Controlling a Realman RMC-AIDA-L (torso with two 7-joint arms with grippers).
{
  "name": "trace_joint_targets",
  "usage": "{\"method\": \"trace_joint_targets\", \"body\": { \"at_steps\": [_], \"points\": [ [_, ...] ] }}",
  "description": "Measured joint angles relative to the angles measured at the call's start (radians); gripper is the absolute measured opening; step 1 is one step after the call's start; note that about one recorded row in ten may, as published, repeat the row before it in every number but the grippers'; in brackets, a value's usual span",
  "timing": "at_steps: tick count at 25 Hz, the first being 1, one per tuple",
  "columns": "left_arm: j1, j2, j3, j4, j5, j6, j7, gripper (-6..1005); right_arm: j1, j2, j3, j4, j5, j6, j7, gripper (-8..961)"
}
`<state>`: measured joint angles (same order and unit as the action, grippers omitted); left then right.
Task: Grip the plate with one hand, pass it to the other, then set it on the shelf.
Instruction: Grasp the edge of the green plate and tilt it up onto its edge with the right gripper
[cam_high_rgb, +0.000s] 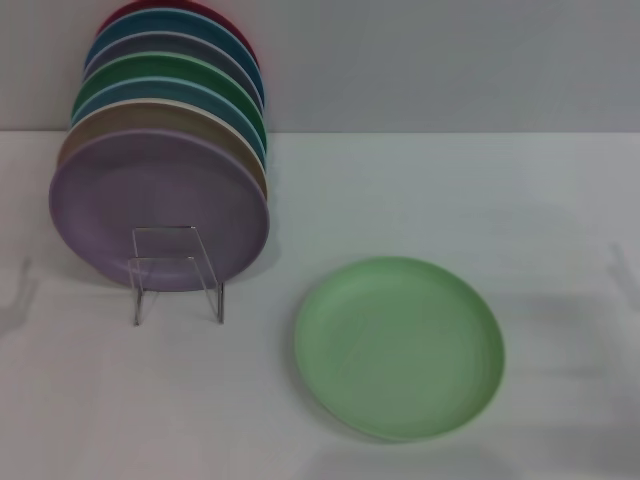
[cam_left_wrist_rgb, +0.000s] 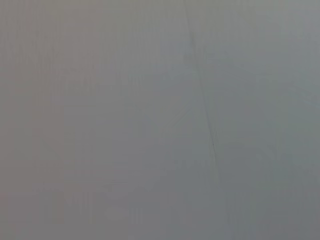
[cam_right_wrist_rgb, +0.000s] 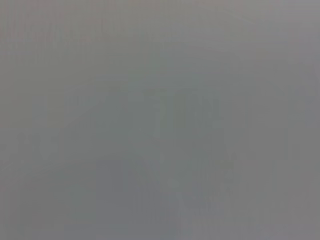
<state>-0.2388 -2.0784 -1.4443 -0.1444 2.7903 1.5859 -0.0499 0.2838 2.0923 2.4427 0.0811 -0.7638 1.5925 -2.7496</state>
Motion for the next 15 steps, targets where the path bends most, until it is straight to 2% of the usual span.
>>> {"method": "trace_joint_targets", "body": {
  "at_steps": [15],
  "points": [
    [-0.003,0.000,0.024,-0.001,0.000,0.003,-0.015,780,0.004,0.000,-0.002,0.000,-0.004,0.015,0.007,801]
  ]
}}
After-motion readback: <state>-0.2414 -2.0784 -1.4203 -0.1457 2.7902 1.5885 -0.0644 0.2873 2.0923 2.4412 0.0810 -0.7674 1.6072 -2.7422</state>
